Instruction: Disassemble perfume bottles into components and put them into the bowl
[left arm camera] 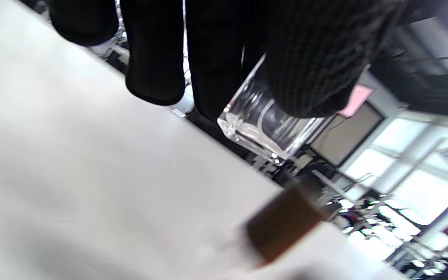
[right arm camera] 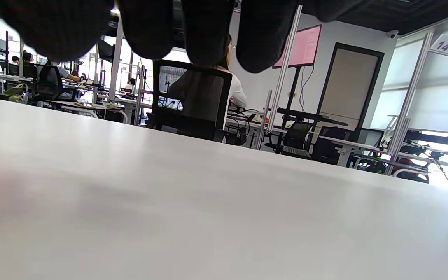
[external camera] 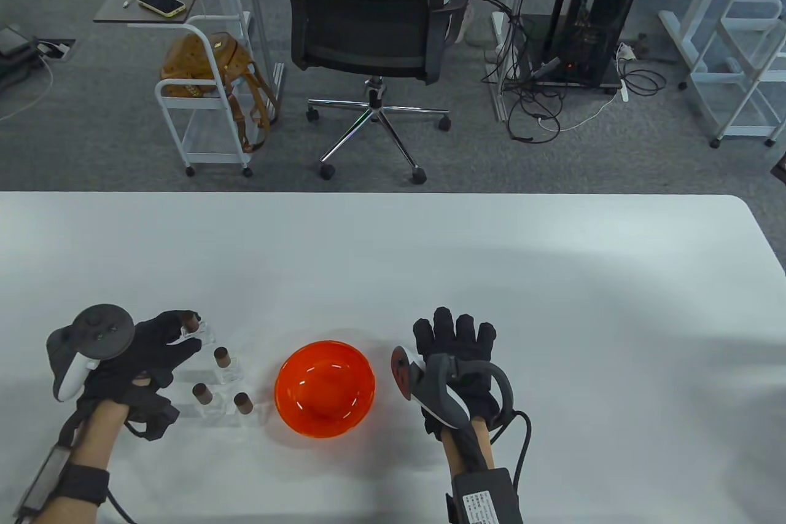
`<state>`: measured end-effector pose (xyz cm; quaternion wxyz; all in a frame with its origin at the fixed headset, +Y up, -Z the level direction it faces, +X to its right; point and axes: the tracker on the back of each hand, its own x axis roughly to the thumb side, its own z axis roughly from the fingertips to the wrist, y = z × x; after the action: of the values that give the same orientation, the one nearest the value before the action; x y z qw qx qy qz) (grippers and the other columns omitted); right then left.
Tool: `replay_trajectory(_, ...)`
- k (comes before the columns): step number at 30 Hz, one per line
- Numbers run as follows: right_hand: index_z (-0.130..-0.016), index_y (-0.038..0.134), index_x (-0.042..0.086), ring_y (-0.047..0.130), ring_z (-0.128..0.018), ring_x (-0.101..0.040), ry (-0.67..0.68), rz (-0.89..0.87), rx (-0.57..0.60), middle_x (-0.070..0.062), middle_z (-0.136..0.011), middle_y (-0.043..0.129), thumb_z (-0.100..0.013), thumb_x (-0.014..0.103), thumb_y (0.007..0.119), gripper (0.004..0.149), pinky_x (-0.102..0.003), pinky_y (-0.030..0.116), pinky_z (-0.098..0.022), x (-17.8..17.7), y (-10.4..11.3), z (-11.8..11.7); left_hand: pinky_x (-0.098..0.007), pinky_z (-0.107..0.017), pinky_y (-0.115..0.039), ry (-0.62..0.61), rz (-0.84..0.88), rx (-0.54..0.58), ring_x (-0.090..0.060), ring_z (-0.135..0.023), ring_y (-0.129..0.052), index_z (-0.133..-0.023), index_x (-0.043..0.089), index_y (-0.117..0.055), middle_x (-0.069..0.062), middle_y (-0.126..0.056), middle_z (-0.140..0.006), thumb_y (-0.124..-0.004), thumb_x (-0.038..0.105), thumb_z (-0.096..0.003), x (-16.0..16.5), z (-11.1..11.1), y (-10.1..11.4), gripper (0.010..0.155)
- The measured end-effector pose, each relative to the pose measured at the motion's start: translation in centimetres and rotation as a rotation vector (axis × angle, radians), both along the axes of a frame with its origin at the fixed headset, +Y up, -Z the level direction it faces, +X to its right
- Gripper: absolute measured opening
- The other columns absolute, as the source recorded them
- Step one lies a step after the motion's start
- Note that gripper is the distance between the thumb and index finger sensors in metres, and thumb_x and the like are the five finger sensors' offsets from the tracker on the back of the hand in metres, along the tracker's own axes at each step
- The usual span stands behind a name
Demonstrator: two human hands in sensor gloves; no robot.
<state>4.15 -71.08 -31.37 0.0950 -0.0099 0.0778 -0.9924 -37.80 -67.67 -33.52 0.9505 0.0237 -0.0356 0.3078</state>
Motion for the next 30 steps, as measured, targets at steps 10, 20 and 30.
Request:
replay_trajectory(10, -0.098, 0.062, 0.035, 0.073, -0.102, -0.033, 0.023, -0.006, -0.015, 0.000, -0.111, 0.064, -0.036, 0.056, 0.073, 0.067, -0.068, 0.050, -0.072, -1.0, 0.2, 0.4, -0.059, -0.064, -0.071, -0.195, 0.011, 0.160, -0.031, -0.080, -0.100, -0.092, 0.029, -0.088, -0.003, -0.105, -0.089, -0.092, 0.045, -0.0398, 9.8, 3.9, 6.2, 0.054)
replay_trajectory(20, -0.097, 0.064, 0.035, 0.075, -0.101, -0.033, 0.045, 0.018, -0.008, 0.001, -0.110, 0.066, -0.035, 0.056, 0.073, 0.066, -0.068, 0.051, -0.072, -1.7, 0.4, 0.6, -0.059, -0.063, -0.071, -0.253, -0.041, 0.118, -0.032, -0.079, -0.100, -0.092, 0.029, -0.088, -0.003, -0.105, -0.089, -0.092, 0.044, -0.0399, 13.5, 5.1, 1.1, 0.054)
replay_trajectory(30, -0.095, 0.066, 0.036, 0.091, -0.089, -0.023, 0.303, -0.684, 0.145, 0.004, -0.102, 0.078, -0.035, 0.057, 0.072, 0.064, -0.061, 0.063, -0.071, -5.1, 5.4, 3.9, -0.059, -0.063, -0.071, -0.244, -0.143, 0.066, -0.032, -0.079, -0.100, -0.092, 0.029, -0.088, -0.003, -0.105, -0.089, -0.092, 0.044, -0.0398, 13.6, 5.4, -0.8, 0.054)
